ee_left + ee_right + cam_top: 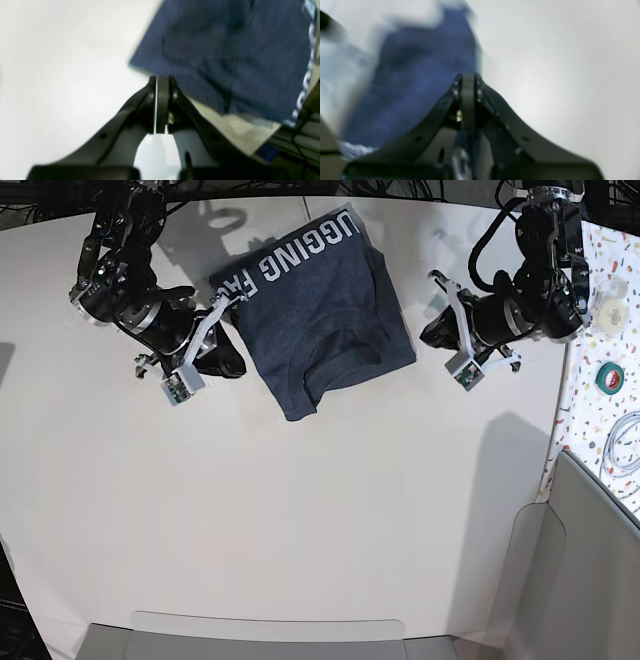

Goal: Layout the t-shirt on the table in an organized manner, then fold the t-shirt properly
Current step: 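Drag the folded shirt with the right gripper toward the table edge, then release the folded shirt and lift the right gripper away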

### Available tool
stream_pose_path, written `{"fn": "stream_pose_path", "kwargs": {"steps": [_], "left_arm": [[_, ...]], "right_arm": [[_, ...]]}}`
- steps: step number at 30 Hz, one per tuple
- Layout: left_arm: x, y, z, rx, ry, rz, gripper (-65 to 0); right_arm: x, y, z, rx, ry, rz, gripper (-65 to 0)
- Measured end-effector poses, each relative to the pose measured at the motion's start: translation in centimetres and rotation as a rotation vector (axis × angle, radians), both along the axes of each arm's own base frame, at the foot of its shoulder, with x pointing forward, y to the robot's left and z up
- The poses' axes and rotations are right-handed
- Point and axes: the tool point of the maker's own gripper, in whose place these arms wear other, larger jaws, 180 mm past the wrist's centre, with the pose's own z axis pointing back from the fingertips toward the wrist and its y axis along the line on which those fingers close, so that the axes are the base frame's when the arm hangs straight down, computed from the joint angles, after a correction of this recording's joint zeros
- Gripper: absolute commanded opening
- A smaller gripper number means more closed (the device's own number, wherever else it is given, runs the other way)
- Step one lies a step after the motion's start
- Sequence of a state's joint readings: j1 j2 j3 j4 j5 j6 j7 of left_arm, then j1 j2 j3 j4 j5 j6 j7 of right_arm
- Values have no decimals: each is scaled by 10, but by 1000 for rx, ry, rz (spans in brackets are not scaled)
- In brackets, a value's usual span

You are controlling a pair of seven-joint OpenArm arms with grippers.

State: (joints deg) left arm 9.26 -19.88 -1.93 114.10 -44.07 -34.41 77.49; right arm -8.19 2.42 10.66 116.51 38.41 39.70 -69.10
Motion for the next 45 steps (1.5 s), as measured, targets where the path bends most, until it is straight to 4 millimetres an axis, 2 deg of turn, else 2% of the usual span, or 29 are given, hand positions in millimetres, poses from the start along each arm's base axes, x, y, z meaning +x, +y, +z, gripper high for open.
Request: {"fn": "stream_pose_path", "kwargs": {"steps": [3,6,8,10,15,19,20,23,27,31,36,38,41,44,45], "left_arm": [[-2,-4,0,-31,-10,4,-650],[1,-4,3,-31,-21,5,-650],[1,-4,2,-29,-20,5,-650],[0,-3,1,-29,-15,6,-650],[0,0,-4,-16,-3,17,-650],[2,11,-11,48,-3,36,-650],[3,11,-11,50,-3,37,-650],[2,10,-11,44,-3,36,-650],[3,10,-11,47,-4,37,-650],[2,10,-11,47,-2,37,-650],[3,10,-11,48,-3,37,-650],[3,10,-11,47,-3,37,-650],[3,9,-11,45,-4,37,-650],[3,4,-11,27,-4,40,-650],[3,3,-11,23,-4,41,-650]], "right_arm": [[-4,21,21,148,-31,72,-650],[-17,51,22,171,-16,184,-650],[-27,72,12,184,24,260,-650],[-36,84,-12,139,95,302,-650],[-38,80,-47,96,189,285,-650],[-53,74,-100,49,348,268,-650],[-52,77,-105,82,358,258,-650],[-44,72,-119,27,348,265,-650],[-28,53,-124,-74,266,229,-650],[-13,5,-126,-181,214,172,-650],[5,-89,-119,-385,164,66,-650],[9,-133,-118,-489,174,19,-650],[12,-217,-113,-691,221,-108,-650],[-2,-295,-110,-941,324,-210,-650],[-11,-314,-110,-1011,368,-229,-650]]}}
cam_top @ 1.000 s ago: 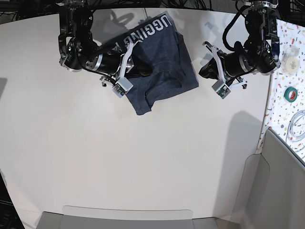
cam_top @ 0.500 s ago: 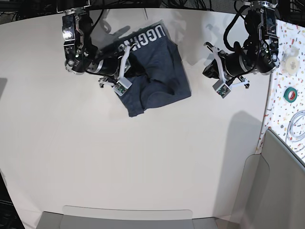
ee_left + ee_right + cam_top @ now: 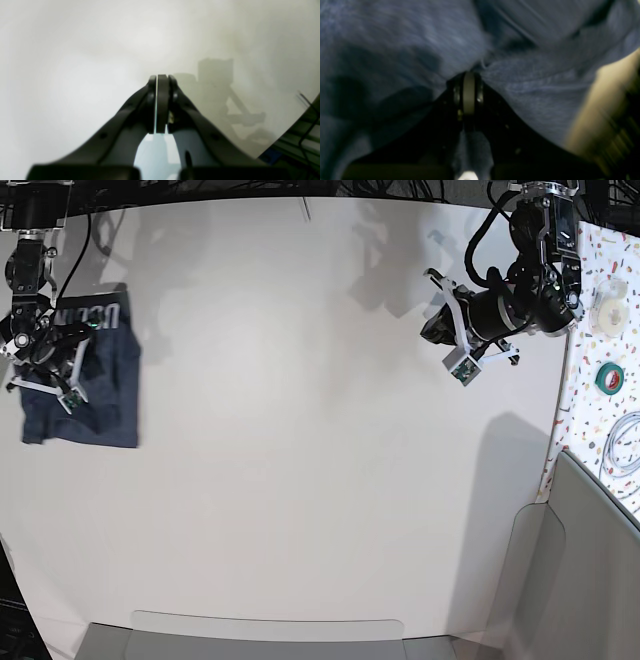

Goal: Layout the t-shirt on the table in an organized manner, then fold the t-shirt properly
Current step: 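Release the folded shirt and lift the right gripper away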

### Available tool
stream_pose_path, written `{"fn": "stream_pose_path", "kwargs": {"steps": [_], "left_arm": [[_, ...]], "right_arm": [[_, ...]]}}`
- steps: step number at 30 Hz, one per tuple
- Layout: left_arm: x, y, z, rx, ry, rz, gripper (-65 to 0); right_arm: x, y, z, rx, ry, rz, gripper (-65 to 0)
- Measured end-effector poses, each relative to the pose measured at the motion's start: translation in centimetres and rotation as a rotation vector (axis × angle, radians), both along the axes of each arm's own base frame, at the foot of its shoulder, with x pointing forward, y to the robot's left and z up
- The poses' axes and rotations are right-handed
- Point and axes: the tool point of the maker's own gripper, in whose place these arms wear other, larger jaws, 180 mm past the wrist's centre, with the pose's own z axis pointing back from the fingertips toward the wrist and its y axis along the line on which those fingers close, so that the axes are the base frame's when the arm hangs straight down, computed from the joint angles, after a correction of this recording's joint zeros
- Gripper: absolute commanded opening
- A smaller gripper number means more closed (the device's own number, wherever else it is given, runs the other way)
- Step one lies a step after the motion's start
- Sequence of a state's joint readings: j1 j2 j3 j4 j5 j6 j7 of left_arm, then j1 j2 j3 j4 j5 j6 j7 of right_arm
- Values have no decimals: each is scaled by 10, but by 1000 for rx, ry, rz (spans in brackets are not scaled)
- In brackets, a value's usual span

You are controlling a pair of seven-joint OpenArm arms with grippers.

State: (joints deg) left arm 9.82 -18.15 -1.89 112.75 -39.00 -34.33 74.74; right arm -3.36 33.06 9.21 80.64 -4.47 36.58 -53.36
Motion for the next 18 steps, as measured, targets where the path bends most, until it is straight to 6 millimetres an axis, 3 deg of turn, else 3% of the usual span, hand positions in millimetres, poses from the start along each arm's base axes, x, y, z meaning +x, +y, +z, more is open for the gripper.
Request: {"fn": "stream_pose_path", "kwargs": {"steps": [2,5,12,18], "left_arm": [[1,-2,1,-7,-3,1,-650],[1,-6,0,-20,-3,6,-650],[1,-7,0,-21,-2,7,-650],[0,-7,0,-21,0,7,-650]], "right_arm": [[-18,-34,-2,-94,74,-50,-650],[-35,-56,-2,-164,141,-86,-650],[-38,-57,-3,-190,159,-82,-650],[-39,-54,-4,-425,279,32,-650]]}}
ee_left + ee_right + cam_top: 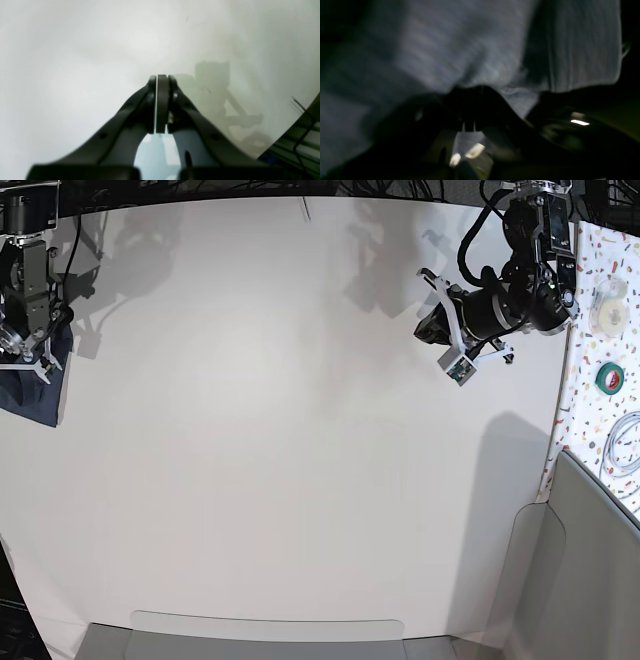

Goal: Layout the t-shirt on the table in an organized manner, then fold the t-shirt properly
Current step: 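Release the folded shirt and lift the right gripper away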

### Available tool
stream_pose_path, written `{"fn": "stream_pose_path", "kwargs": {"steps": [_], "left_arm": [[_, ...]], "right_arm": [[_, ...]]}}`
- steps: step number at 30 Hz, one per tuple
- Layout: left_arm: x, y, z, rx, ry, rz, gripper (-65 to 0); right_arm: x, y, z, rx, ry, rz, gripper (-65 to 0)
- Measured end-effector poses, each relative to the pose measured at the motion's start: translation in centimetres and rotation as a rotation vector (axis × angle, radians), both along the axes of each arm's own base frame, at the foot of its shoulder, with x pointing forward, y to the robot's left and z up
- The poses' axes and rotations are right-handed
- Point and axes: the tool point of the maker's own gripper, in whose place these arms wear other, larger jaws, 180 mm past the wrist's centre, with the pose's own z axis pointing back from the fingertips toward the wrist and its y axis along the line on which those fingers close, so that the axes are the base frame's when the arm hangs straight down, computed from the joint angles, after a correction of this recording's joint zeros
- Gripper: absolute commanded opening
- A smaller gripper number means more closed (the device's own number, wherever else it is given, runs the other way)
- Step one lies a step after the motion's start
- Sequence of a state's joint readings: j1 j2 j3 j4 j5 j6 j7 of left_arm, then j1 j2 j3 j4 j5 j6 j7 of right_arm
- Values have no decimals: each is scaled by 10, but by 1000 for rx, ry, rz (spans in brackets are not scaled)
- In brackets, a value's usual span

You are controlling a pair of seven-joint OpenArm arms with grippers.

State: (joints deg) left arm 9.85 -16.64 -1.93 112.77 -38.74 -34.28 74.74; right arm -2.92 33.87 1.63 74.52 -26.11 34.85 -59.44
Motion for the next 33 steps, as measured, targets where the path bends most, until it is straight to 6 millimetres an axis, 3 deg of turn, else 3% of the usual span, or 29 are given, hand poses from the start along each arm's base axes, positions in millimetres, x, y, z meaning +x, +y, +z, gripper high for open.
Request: {"fn": "stream_pose_path", "kwargs": {"steps": [6,18,26,33], "left_arm": [[-1,0,-1,0,2,-1,-650],[-9,-8,-5,-29,26,4,-650],[-12,-8,-7,-24,34,3,-650],[-13,-8,-8,-24,36,4,-650]], "right_arm": [[-1,4,0,-81,31,29,-650],[-4,22,7,-70,38,113,-650],[0,35,10,-300,191,333,-650],[3,37,11,-310,196,347,-650]]}}
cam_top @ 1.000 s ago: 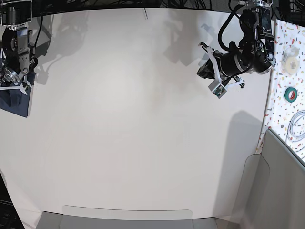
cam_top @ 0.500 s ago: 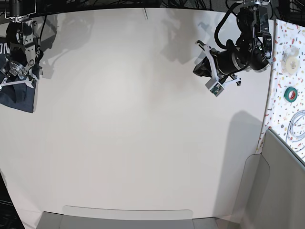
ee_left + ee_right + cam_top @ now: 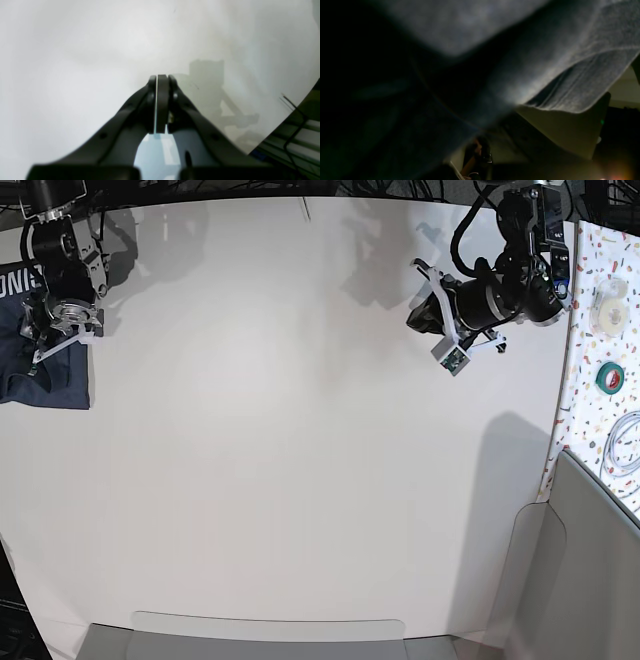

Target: Layout the t-shirt on the table in an organized manner, then fold the t-shirt properly

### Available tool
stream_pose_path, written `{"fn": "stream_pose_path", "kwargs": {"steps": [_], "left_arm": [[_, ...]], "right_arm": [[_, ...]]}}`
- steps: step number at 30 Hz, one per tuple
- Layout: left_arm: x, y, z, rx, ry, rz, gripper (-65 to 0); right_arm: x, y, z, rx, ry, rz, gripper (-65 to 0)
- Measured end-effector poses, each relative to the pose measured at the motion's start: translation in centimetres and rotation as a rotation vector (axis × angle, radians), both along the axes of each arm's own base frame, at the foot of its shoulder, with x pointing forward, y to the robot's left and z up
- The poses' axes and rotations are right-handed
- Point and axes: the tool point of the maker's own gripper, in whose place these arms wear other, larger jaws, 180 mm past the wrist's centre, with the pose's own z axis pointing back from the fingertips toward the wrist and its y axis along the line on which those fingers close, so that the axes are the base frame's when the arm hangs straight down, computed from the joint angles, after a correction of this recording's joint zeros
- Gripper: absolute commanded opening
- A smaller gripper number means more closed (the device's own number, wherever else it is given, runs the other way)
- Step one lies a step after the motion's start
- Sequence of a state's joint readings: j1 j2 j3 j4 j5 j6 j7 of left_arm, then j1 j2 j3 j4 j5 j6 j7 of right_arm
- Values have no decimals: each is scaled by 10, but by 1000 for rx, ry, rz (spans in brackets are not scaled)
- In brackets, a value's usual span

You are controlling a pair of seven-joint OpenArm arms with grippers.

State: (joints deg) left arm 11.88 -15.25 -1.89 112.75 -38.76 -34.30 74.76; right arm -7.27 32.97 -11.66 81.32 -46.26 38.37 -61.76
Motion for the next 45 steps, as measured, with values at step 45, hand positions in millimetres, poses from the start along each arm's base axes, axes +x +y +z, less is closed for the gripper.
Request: {"fn": "stream_pose_path", "kwargs": {"steps": [45], "left_arm": [[49,52,184,-385,-1227,594,-634]], "right_arm": [[60,221,179,1094,-1498,571,-650]]}}
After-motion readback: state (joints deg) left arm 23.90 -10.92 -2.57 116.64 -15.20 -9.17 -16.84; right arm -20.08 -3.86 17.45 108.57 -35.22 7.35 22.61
